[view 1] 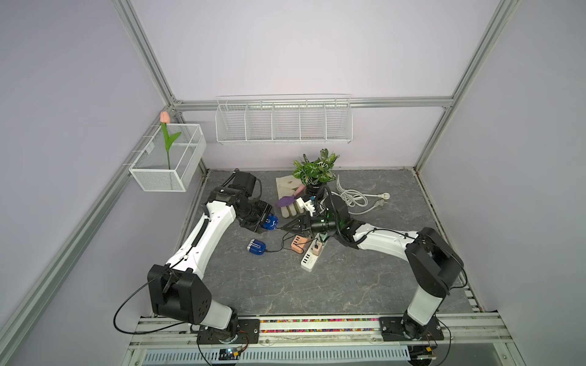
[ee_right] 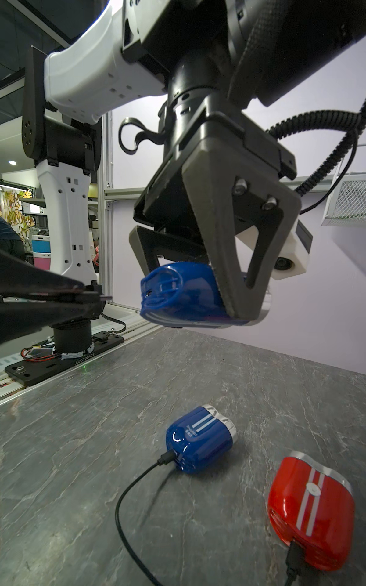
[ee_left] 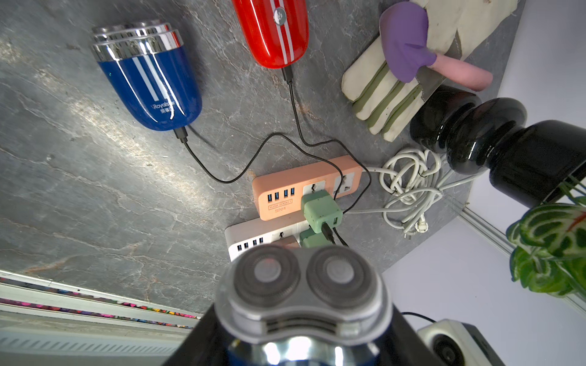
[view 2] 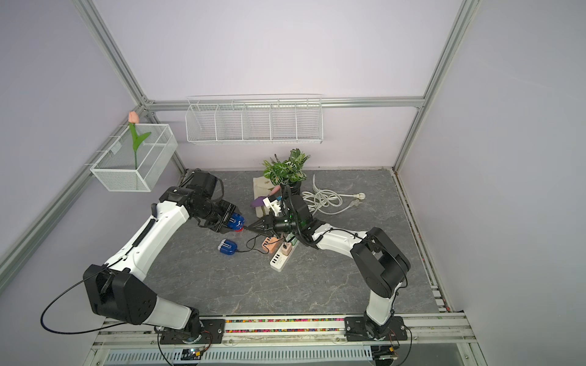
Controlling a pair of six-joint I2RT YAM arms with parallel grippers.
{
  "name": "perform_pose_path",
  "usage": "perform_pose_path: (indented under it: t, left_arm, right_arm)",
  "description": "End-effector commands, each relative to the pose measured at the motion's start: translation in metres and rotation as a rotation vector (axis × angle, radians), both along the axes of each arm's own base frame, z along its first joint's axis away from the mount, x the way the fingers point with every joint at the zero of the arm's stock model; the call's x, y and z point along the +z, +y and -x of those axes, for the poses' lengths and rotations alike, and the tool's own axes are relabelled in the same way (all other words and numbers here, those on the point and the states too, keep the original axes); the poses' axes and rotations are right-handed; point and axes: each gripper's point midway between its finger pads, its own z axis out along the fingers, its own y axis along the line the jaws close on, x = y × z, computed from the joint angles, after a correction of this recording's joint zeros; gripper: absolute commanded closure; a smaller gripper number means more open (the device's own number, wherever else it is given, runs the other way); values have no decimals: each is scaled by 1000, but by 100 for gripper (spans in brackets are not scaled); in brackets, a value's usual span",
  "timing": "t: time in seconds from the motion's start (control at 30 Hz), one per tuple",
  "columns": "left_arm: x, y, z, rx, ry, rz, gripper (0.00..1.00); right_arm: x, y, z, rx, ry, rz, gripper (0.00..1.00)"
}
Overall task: Charge the electric shaver
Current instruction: Insert the charging cable into the electric shaver.
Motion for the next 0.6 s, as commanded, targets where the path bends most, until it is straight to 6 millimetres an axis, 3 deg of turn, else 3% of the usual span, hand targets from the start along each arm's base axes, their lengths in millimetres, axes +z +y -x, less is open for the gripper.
perform_pose_path:
  t: [0.0,0.57]
  left_arm:
    - [0,3,4,43,23,7,100]
    - [-1,-2,3,44,24,33,100]
  right_arm:
    - [14,8,-3,5,-72,-28,93]
    - [3,15,-13,-7,-62,7,93]
